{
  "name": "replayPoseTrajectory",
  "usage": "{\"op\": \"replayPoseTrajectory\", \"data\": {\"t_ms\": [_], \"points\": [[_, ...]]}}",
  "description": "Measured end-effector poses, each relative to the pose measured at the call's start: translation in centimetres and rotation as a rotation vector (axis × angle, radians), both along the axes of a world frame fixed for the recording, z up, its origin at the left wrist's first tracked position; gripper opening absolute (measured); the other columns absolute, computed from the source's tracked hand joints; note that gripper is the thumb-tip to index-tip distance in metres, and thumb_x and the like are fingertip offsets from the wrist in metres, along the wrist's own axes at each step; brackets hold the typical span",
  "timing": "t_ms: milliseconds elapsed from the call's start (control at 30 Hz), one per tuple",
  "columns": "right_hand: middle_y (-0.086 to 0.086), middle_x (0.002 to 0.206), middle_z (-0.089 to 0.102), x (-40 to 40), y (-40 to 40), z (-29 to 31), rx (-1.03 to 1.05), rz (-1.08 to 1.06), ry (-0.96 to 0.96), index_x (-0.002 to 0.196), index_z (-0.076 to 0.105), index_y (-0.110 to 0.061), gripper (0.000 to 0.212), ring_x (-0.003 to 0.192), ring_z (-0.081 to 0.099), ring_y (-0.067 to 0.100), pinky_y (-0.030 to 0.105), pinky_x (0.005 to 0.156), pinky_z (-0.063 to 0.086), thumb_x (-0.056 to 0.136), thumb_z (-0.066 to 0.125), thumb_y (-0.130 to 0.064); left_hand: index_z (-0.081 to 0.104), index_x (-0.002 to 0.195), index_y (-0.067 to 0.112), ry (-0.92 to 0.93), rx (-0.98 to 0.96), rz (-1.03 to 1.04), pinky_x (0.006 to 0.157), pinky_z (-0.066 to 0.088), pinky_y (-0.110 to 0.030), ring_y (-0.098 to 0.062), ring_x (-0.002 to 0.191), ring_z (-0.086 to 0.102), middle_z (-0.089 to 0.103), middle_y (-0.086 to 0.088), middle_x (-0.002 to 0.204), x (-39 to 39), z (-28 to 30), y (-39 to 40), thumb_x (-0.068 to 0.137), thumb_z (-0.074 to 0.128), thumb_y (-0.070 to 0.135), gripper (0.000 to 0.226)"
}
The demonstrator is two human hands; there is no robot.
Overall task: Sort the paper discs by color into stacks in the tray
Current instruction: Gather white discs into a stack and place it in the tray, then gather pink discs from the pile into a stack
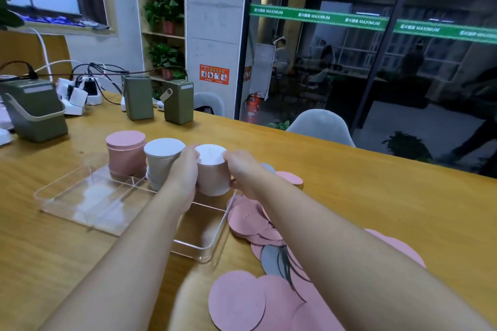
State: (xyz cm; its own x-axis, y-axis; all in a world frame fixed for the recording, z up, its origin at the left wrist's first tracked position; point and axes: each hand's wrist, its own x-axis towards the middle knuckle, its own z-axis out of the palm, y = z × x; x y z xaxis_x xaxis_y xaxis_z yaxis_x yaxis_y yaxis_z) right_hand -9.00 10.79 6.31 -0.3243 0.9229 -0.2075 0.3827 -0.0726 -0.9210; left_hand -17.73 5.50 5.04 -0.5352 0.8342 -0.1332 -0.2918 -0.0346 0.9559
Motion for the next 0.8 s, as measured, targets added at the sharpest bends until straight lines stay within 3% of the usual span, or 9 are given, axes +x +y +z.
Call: {"op": "replayPoseTrajectory", "data": {"t_ms": [167, 267, 333, 433, 500, 567, 633, 700, 800], "points": [[0.017, 0.101, 0.055, -0.3, 0.8, -0.1, -0.025, 0.019, -0.078, 0.119, 0.053, 0.006, 0.031, 0.096, 0.058, 0.029, 0.030, 0.073, 0.049, 0.094, 0.037, -0.004, 0.036, 0.143, 0.027, 0.177, -0.073, -0.116, 0.108, 0.035, -0.050, -0.027, 0.126, 0.042, 0.039, 0.000, 0.134, -0.6, -0.7, 0.5, 0.089, 0.033, 0.011, 0.056], [0.021, 0.114, 0.059, 0.0, 1.0, -0.3, -0.021, 0.006, -0.082, 0.117, 0.053, 0.005, 0.031, 0.105, 0.058, 0.034, 0.044, 0.096, 0.047, 0.096, 0.038, -0.012, 0.021, 0.150, 0.023, 0.167, -0.116, -0.169, 0.110, 0.032, -0.050, -0.028, 0.132, 0.038, 0.024, 0.000, 0.153, -0.9, -0.4, 0.3, 0.092, 0.033, 0.007, 0.061], [0.019, 0.101, 0.058, 0.1, 0.8, -0.1, 0.038, 0.003, -0.142, 0.110, 0.055, 0.004, 0.033, 0.093, 0.057, 0.033, 0.043, 0.091, 0.050, 0.098, 0.040, -0.023, 0.019, 0.149, 0.018, 0.185, -0.134, -0.198, 0.108, 0.034, -0.052, -0.031, 0.130, 0.040, 0.022, -0.003, 0.155, -1.1, -0.3, -0.2, 0.096, 0.033, 0.006, 0.057], [0.009, 0.071, 0.047, 0.9, -0.2, 0.7, 0.144, -0.026, -0.201, 0.090, 0.050, -0.004, 0.031, 0.068, 0.045, 0.027, 0.029, 0.056, 0.039, 0.098, 0.042, -0.033, 0.040, 0.127, 0.008, 0.359, -0.135, -0.173, 0.093, 0.042, -0.044, -0.030, 0.110, 0.049, 0.043, -0.017, 0.135, -1.2, -0.6, -0.9, 0.097, 0.035, 0.016, 0.031], [0.003, 0.063, 0.039, 2.0, -1.2, 0.8, 0.183, -0.032, -0.172, 0.081, 0.047, -0.008, 0.034, 0.057, 0.037, 0.020, 0.026, 0.052, 0.028, 0.098, 0.040, -0.036, 0.046, 0.095, 0.013, 0.490, -0.169, -0.121, 0.086, 0.044, -0.046, -0.026, 0.091, 0.043, 0.045, -0.019, 0.104, -1.4, -1.0, -1.2, 0.097, 0.035, 0.022, 0.014], [0.001, 0.062, 0.036, 3.7, -2.7, 0.7, 0.245, -0.019, -0.083, 0.072, 0.046, -0.013, 0.036, 0.056, 0.033, 0.016, 0.029, 0.054, 0.026, 0.099, 0.039, -0.035, 0.041, 0.082, 0.020, 0.592, -0.192, -0.117, 0.088, 0.046, -0.054, -0.025, 0.084, 0.041, 0.042, -0.021, 0.091, -1.1, -0.9, -2.1, 0.095, 0.037, 0.027, 0.015], [0.000, 0.076, 0.050, 5.5, -4.3, 0.4, 0.329, -0.010, -0.017, 0.083, 0.059, -0.015, 0.029, 0.068, 0.044, 0.013, 0.027, 0.060, 0.033, 0.099, 0.040, -0.031, 0.047, 0.095, 0.018, 0.669, -0.178, -0.131, 0.076, 0.048, -0.045, -0.025, 0.077, 0.045, 0.047, -0.021, 0.090, -0.1, 0.0, -4.0, 0.096, 0.040, 0.027, 0.012], [-0.005, 0.101, 0.058, 7.4, -5.7, 0.0, 0.414, -0.006, -0.017, 0.113, 0.063, -0.011, 0.028, 0.094, 0.052, 0.008, 0.019, 0.076, 0.037, 0.099, 0.043, -0.026, 0.045, 0.126, 0.014, 0.757, -0.178, -0.141, 0.067, 0.040, -0.032, -0.017, 0.080, 0.050, 0.054, -0.006, 0.099, 0.6, -0.1, -5.2, 0.097, 0.046, 0.024, 0.030], [-0.016, 0.096, 0.058, 10.5, -7.8, -0.8, 0.559, 0.003, -0.059, 0.111, 0.064, -0.014, 0.022, 0.093, 0.054, 0.001, 0.012, 0.079, 0.041, 0.095, 0.049, -0.021, 0.041, 0.132, 0.016, 0.872, -0.166, -0.039, 0.074, 0.033, -0.028, -0.015, 0.093, 0.050, 0.057, 0.003, 0.107, 1.5, -0.3, -7.0, 0.093, 0.055, 0.024, 0.043]]}}
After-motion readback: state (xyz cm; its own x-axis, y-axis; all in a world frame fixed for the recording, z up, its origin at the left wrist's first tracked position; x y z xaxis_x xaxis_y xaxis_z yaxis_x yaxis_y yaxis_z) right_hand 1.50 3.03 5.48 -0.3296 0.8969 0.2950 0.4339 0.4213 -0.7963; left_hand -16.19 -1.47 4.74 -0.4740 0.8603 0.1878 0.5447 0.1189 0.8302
